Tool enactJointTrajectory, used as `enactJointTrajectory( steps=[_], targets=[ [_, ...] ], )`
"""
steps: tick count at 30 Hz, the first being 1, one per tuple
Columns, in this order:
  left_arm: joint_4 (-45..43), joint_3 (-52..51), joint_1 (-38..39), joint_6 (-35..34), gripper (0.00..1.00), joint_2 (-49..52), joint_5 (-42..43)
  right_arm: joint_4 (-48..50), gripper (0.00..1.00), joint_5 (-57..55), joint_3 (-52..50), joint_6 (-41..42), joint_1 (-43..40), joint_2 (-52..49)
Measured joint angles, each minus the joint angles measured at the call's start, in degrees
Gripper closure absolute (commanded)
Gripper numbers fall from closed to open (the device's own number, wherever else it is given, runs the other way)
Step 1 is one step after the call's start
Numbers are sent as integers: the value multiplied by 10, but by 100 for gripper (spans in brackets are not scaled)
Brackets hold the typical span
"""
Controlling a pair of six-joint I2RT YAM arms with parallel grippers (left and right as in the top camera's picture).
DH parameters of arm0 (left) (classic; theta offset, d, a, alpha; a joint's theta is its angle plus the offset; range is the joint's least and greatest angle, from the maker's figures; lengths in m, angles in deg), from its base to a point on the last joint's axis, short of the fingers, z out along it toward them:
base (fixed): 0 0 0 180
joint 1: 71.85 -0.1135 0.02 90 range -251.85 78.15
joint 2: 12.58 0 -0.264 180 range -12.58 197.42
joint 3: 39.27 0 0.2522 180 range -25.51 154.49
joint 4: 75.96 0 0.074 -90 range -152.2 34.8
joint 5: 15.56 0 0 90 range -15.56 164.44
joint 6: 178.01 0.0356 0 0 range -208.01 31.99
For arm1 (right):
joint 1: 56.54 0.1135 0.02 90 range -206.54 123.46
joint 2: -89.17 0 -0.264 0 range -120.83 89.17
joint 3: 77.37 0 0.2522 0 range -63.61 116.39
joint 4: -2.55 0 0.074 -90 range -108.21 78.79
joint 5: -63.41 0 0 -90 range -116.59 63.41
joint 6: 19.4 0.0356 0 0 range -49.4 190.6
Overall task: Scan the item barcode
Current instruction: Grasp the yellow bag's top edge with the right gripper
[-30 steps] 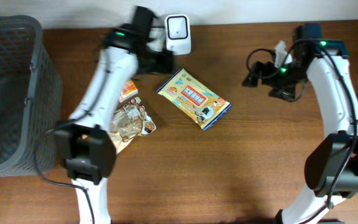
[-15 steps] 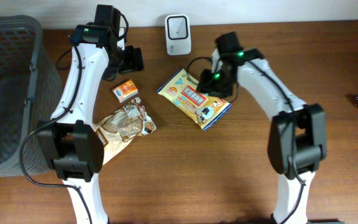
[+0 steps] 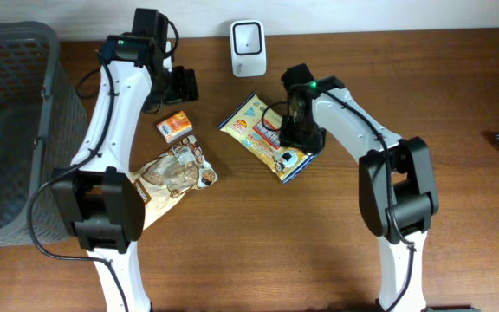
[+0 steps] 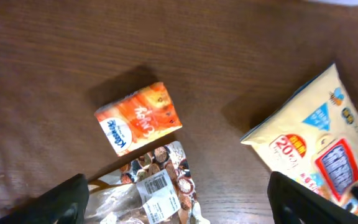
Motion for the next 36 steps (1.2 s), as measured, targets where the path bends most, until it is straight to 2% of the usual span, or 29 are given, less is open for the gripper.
enactJointTrajectory(
  steps=[3,6,10,14,18,22,25,30,36],
  targets=[
    [0,-14,1,-1,23,0,1,35,48,-29,0,-15,-12,0],
    [-7,-21,9,3,22,0,9,41,49,-13,0,-30,-23,0],
    [-16,-21,27,10,21,0,16,32,49,83,0,-69,-38,0],
    [-16,-21,42,18,21,0,18,-23,49,127,3,-90,-57,11],
    [-25,-21,45,21,11,0,18,-44,49,157,11,-99,-68,60],
    [-26,-21,45,24,5,0,18,-44,49,169,16,-100,-39,83],
    [-26,-21,45,24,1,0,18,-23,49,161,-8,-78,3,78],
    [-25,-21,45,24,1,0,18,-14,50,105,-38,-6,54,57],
    [-23,-21,45,24,1,0,18,31,49,36,-75,57,52,53]
  ],
)
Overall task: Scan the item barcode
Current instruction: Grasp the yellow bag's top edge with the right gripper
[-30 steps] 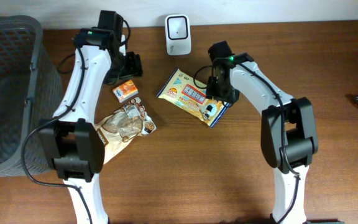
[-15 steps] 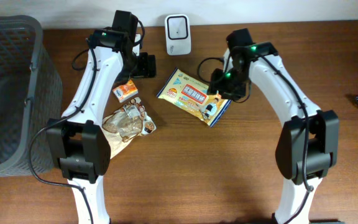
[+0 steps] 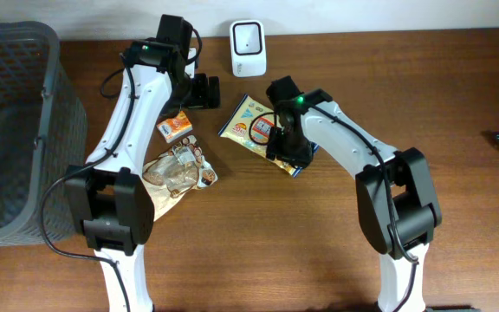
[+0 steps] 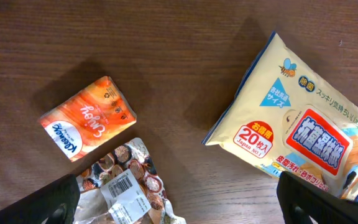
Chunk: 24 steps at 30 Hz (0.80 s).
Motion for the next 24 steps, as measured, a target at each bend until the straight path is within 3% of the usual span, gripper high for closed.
enactJointTrajectory(
  steps=[6,11,24],
  targets=[
    [0,0,0,0,0,0,0,56,47,-37,-46,11,-5,0],
    [0,0,0,0,2,0,0,77,37,-64,-46,-7,-30,0],
    [4,-1,5,0,1,0,-39,29,28,26,-51,-173,-50,21]
  ],
)
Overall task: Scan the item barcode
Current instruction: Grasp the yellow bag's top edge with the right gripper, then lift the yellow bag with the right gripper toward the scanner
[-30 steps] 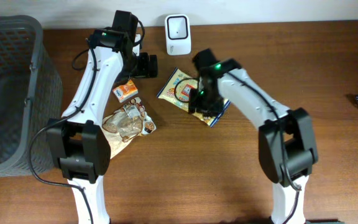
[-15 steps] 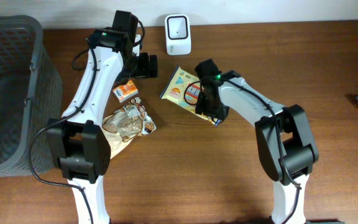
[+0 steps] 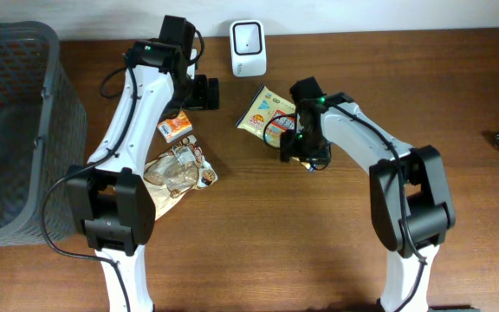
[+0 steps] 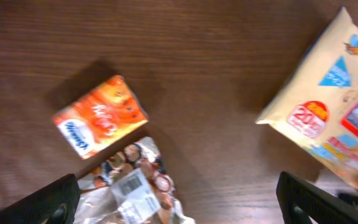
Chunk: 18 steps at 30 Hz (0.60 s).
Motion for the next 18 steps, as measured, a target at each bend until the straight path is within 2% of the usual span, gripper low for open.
enactJointTrajectory(
  steps=[1,2,3,9,13,18],
  targets=[
    [0,0,0,0,1,0,-7,-3,27,3,-2,-10,4,12],
    [0,0,0,0,1,0,-15,-1,17,6,-3,-20,7,26],
    [0,0,0,0,1,0,-23,7,0,9,-4,-36,9,42],
    [-3,0,-2,-37,1,0,-52,124,1,-8,-2,-167,10,105],
    [14,0,-11,-74,1,0,-56,176,2,-23,-2,-278,10,98],
    [30,-2,-34,-116,1,0,-59,223,1,-32,-2,-358,10,42]
  ],
)
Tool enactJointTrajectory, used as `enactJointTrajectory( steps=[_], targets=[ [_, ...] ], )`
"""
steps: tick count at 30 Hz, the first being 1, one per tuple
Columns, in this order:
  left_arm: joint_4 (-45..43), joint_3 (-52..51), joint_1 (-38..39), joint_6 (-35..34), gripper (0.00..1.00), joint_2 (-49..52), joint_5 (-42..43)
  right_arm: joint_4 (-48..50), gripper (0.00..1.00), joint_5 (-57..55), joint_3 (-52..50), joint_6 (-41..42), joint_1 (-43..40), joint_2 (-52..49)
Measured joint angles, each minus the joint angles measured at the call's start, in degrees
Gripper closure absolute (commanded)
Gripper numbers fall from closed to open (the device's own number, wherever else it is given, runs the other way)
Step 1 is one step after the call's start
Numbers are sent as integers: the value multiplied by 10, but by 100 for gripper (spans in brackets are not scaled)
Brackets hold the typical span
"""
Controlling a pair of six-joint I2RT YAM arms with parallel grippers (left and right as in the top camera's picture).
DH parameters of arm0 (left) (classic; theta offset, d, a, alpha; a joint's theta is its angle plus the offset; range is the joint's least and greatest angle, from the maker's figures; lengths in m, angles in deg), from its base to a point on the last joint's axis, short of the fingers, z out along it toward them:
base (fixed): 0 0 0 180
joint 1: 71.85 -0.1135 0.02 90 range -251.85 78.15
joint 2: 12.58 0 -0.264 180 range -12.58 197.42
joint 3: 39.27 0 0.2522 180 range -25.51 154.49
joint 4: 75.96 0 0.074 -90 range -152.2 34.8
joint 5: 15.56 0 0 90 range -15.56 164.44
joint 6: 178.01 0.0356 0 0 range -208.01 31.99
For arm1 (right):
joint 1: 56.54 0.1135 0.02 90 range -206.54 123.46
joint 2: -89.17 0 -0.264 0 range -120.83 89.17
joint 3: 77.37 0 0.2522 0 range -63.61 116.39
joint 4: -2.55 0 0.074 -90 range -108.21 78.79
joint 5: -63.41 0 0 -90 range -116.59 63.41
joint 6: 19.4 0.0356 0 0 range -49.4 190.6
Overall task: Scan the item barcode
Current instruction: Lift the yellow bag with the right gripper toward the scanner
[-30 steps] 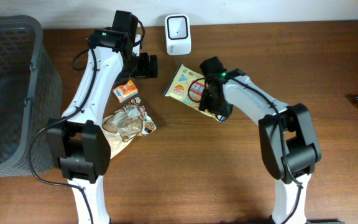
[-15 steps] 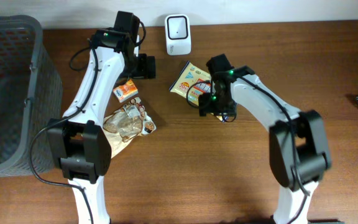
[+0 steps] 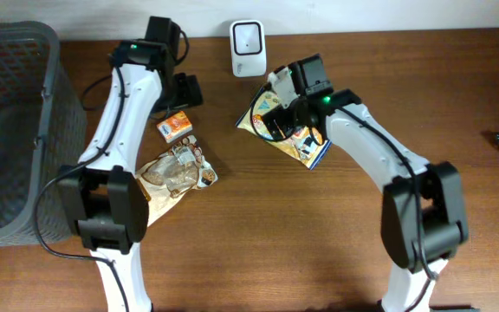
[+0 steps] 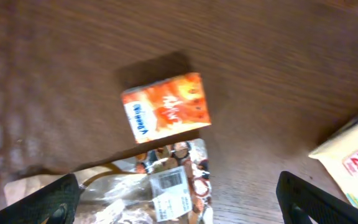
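Observation:
A yellow wipes pack (image 3: 300,140) with a blue edge hangs tilted just below and right of the white scanner (image 3: 248,36). My right gripper (image 3: 277,113) is shut on the pack's upper left part. My left gripper (image 3: 185,92) is open at the back left, with nothing between its fingers (image 4: 50,201). In the left wrist view the gripper (image 4: 179,211) looks down on an orange tissue pack (image 4: 166,107) and a clear snack bag (image 4: 166,186) with a barcode label. A corner of the wipes pack (image 4: 356,163) shows at the right edge.
A dark mesh basket (image 3: 11,130) fills the left side. The orange tissue pack (image 3: 174,126) and the snack bag (image 3: 177,172) lie between the arms' bases. A red and black wrapped item lies at the far right edge.
My right gripper has moved up and left with the wipes pack, which is now more tilted. My left gripper has moved left, so the orange pack sits mid-view and the wipes pack at the edge.
First the wipes pack lay flat with my right gripper on its right part, and my left gripper was over the orange pack. Then the pack lay further left and my left gripper nearer it. Later the pack stood up nearer the scanner, and now it hangs tilted below it.

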Motion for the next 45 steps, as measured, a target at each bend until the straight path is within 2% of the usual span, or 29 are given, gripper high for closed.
enactJointTrajectory(
  steps=[5,7,9,10,13,14,15,16,19,22,24,33,38,45],
  targets=[
    [5,-4,-4,-11,1,0,-6,23,0,-4,0,-28,0,-66],
    [4,-8,-4,-12,1,0,-6,27,5,-4,0,-31,0,-73],
    [4,-14,-4,-13,1,0,-6,28,22,-4,0,-32,0,-73],
    [3,-17,-4,-13,1,0,-6,28,25,-4,0,-33,0,-73],
    [3,-31,-4,-13,1,0,-6,29,25,-4,0,-22,0,-74],
    [3,-36,-4,-13,1,0,-6,29,29,-4,0,-13,0,-74],
    [4,-40,-4,-13,1,0,-6,29,35,-4,0,-3,0,-74],
    [4,-43,-4,-13,1,0,-6,29,49,-4,0,5,0,-74],
    [4,-43,-4,-13,1,0,-6,30,72,-4,0,39,0,-74],
    [4,-43,-4,-13,1,0,-6,32,91,-3,1,92,0,-74],
    [4,-43,-4,-13,1,0,-6,31,96,-2,3,126,0,-74],
    [4,-43,-4,-13,1,0,-6,4,96,39,13,254,-1,-65],
    [4,-43,-4,-13,1,0,-6,-3,96,118,44,392,-5,-57],
    [4,-43,-4,-13,1,0,-6,110,96,257,84,520,-25,-41]
  ],
)
